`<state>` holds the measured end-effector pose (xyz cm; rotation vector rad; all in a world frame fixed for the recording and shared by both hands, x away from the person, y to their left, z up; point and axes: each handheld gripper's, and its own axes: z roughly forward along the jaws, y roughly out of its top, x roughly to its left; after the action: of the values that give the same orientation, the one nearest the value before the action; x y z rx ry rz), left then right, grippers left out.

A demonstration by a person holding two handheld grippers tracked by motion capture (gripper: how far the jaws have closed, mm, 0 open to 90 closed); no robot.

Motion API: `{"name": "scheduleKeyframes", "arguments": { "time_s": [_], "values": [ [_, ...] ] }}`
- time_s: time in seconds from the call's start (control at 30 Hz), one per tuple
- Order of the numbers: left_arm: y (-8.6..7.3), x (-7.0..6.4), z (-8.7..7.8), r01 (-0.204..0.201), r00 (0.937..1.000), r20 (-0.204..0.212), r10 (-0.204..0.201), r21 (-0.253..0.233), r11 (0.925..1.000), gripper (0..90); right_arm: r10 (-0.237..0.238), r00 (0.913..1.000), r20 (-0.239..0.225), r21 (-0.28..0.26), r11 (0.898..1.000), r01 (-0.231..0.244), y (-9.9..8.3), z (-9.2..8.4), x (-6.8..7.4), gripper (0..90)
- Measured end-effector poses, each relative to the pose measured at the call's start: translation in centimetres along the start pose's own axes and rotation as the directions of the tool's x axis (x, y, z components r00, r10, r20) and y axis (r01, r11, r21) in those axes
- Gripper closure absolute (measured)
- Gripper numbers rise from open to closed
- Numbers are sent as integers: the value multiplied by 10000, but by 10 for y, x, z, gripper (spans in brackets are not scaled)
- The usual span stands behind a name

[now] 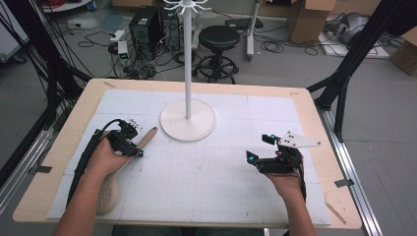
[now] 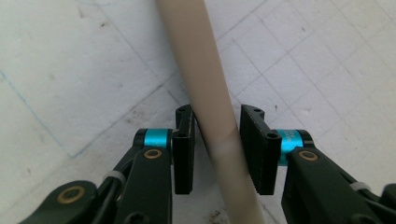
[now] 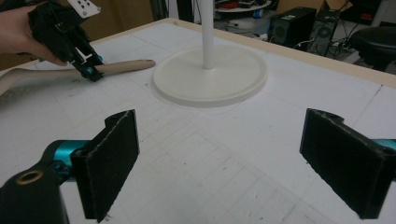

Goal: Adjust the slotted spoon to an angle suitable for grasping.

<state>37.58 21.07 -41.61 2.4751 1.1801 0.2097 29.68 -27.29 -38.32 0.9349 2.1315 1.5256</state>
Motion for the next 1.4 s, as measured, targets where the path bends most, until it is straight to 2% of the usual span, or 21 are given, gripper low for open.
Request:
{"name": "scheduleKeyframes", "arguments": {
  "time_s": [0.07,0.13,0.27,0.43,0.53,0.67,0.77,0.83,0.87,0.9,0.93,1.0,1.03,1.07,1.1,1.17,1.2,1.3,1.33,1.37,1.4],
  "values": [
    [0,0,0,76,10000,-43,-76,44,10000,678,8,10000,5,2,10000,-8,0,0,0,101],
    [0,-1,-1,386,9992,39,-386,11,9993,691,28,10000,-6,-3,10000,-28,0,0,-1,101],
    [0,-2,-4,402,9987,326,-401,-38,9992,707,58,10000,2,1,10000,-58,-1,-1,-1,101],
    [0,-6,-19,432,9972,636,-388,-699,9966,725,101,9999,1,10,9999,-101,-1,-1,-2,101],
    [0,-7,-34,297,9953,954,-170,-1331,9907,739,89,10000,-14,-1,10000,-89,-1,0,-2,101],
    [0,-13,-57,-251,9948,925,437,-1938,9807,742,38,10000,-11,-25,10000,-38,-1,0,-2,102],
    [3,-21,-78,-697,9912,904,964,-2617,9626,743,96,10000,-11,-6,10000,-96,-1,0,-2,101],
    [5,-24,-85,-870,9887,927,1178,-2848,9546,743,104,9999,-38,24,9999,-104,-1,0,-1,101],
    [5,-24,-85,-870,9887,927,1178,-2848,9546,743,104,9999,-38,24,9999,-104,-1,0,-1,101],
    [6,-26,-94,-1016,9854,983,1390,-3158,9434,743,62,10000,-42,3,10000,-62,-1,1,-1,101],
    [6,-26,-94,-1016,9854,983,1390,-3158,9434,743,62,10000,-42,3,10000,-62,-1,1,-1,101],
    [6,-28,-101,-1157,9816,1039,1605,-3458,9312,743,56,10000,-40,-6,10000,-56,-1,1,-1,101],
    [6,-29,-105,-1182,9796,1092,1689,-3670,9227,743,73,10000,-43,1,10000,-73,-1,1,-1,101],
    [7,-30,-111,-1231,9750,1224,1855,-3976,9093,743,106,9999,-83,-4,9999,-106,-2,1,-1,102],
    [7,-30,-111,-1231,9750,1224,1855,-3976,9093,743,106,9999,-83,-4,9999,-106,-2,1,-1,102],
    [8,-32,-118,-1214,9684,1459,2025,-4339,8928,743,104,9999,-103,-37,9999,-104,-2,1,-2,101],
    [9,-33,-122,-1197,9627,1610,2174,-4674,8759,743,85,9999,-113,-47,10000,-85,-2,1,-1,101],
    [13,-35,-130,-1186,9485,1940,2505,-5159,8484,743,61,9999,-124,-48,10000,-62,-2,1,-1,101],
    [14,-36,-132,-1210,9438,2018,2617,-5260,8419,743,72,9999,-130,-50,10000,-73,-1,1,-1,101],
    [14,-36,-132,-1210,9438,2018,2617,-5260,8419,743,33,9999,-132,-73,10000,-34,-1,1,-1,102],
    [16,-37,-134,-1227,9400,2070,2711,-5363,8351,743,33,9999,-132,-73,10000,-34,-1,1,-1,102]
  ]
}}
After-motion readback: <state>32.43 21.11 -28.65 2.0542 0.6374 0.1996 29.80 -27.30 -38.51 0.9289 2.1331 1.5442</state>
